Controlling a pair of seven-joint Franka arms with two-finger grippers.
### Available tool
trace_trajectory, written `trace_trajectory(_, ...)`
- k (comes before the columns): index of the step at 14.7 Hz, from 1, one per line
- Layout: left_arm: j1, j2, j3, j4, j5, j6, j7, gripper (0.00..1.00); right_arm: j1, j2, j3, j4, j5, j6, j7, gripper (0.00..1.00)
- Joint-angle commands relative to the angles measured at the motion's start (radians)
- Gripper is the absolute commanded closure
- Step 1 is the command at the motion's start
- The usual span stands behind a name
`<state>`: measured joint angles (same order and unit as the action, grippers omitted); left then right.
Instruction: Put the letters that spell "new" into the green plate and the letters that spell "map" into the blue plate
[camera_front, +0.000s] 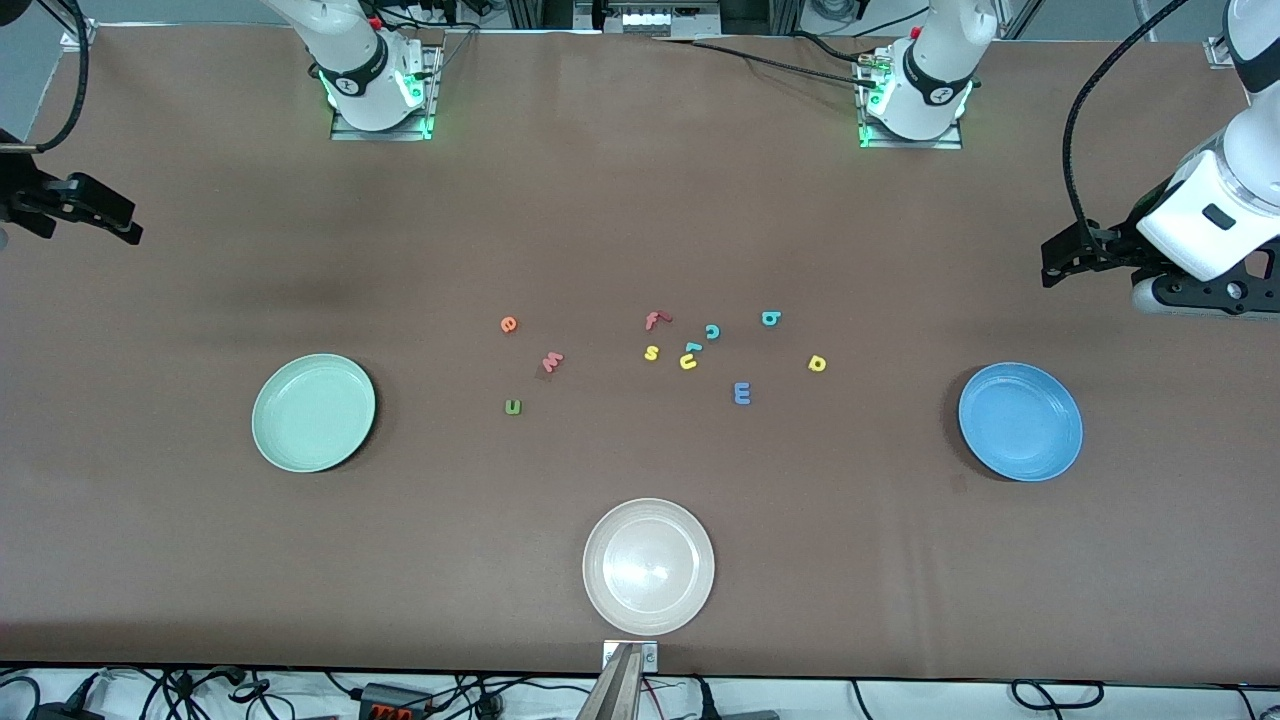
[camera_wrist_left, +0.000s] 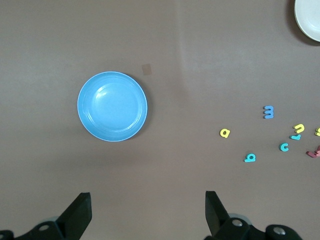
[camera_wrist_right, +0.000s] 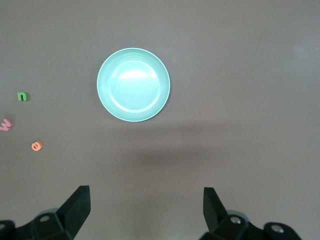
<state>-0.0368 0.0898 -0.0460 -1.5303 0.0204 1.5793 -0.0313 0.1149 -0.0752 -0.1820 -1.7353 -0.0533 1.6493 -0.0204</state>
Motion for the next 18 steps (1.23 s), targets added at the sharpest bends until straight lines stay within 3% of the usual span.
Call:
trace_trajectory(1, 0.001, 0.015, 0.003, 0.036, -0.017, -0.024, 0.01, 0.0, 0.037, -0.027, 0.003, -0.015, -0.008, -0.014, -0.026, 0.0)
trace_trajectory(9, 0.0, 0.027, -0.002, 0.062, -0.011, -0.027, 0.002, 0.0, 0.034, -0.02, -0.002, -0.003, -0.007, -0.014, -0.03, 0.0)
trace_trajectory(12, -0.011, 0.031, -0.002, 0.056, -0.011, -0.085, -0.002, 0.0, 0.04, 0.041, 0.003, -0.007, 0.003, -0.014, -0.018, 0.0)
trace_trajectory(18, -0.055, 0.083, -0.011, 0.059, -0.019, -0.232, 0.01, 0.0, 0.179, 0.201, 0.003, -0.009, 0.015, 0.006, -0.004, 0.0)
